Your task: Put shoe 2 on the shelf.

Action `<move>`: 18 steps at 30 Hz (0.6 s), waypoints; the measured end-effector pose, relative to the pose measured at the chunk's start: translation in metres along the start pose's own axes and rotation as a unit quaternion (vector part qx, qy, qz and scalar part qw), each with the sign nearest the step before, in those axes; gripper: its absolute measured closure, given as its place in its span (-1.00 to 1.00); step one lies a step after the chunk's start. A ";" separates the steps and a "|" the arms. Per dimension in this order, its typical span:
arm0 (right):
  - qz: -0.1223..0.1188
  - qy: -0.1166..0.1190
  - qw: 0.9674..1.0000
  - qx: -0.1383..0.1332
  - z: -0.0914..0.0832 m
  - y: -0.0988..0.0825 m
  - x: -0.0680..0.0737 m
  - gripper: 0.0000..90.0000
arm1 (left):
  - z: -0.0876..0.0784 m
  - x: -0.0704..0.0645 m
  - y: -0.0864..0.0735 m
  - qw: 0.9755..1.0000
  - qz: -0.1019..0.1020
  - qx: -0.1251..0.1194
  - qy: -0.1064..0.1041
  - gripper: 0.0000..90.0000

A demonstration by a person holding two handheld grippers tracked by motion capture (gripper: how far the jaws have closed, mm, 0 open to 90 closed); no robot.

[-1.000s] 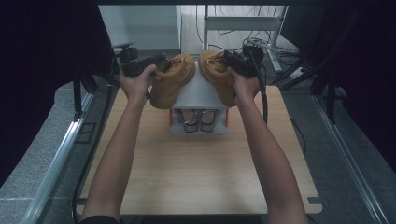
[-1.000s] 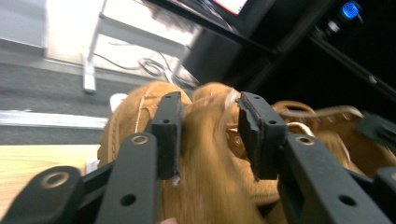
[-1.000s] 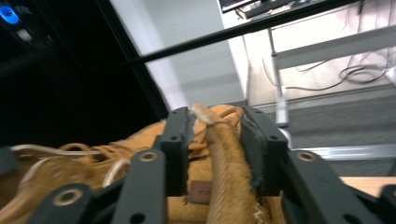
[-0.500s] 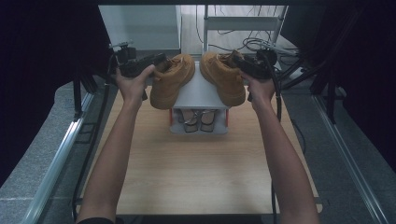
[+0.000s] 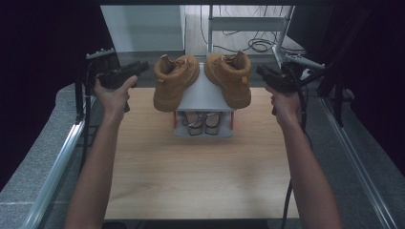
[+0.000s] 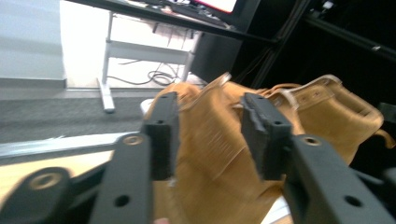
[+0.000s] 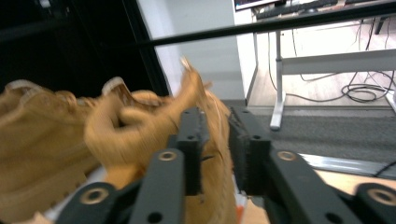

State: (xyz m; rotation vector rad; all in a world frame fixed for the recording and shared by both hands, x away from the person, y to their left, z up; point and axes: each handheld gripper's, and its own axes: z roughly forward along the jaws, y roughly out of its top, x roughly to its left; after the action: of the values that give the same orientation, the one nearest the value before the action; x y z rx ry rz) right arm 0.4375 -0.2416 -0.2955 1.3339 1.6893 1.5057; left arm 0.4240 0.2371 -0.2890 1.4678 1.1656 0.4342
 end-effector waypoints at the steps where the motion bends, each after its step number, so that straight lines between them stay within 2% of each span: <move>1: -0.007 -0.001 1.000 0.006 -0.001 -0.003 -0.002 0.73 | -0.002 0.003 -0.003 1.000 0.002 0.008 0.000 0.42; 3: -0.018 -0.009 1.000 0.013 -0.001 -0.008 -0.005 0.79 | -0.005 0.009 -0.012 1.000 0.005 0.022 -0.002 0.55; 6: -0.018 -0.009 1.000 0.022 0.001 -0.018 -0.010 0.90 | -0.001 0.014 -0.025 0.999 0.011 0.044 0.000 0.72; 12: -0.038 -0.012 0.999 0.036 0.009 -0.029 -0.013 0.98 | 0.006 0.019 -0.040 0.998 0.023 0.057 0.015 0.98; 15: -0.046 -0.016 0.998 0.041 0.011 -0.033 -0.014 0.98 | 0.008 0.021 -0.044 0.998 0.014 0.056 0.018 1.00; 18: -0.044 -0.015 0.998 0.043 0.012 -0.036 -0.016 0.98 | 0.010 0.022 -0.049 0.997 0.015 0.069 0.016 1.00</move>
State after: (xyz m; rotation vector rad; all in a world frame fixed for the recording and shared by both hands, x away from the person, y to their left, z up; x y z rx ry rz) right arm 0.4420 -0.2470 -0.3358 1.3007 1.7872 1.3700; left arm 0.4220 0.2429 -0.3432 1.6036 1.2202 0.4053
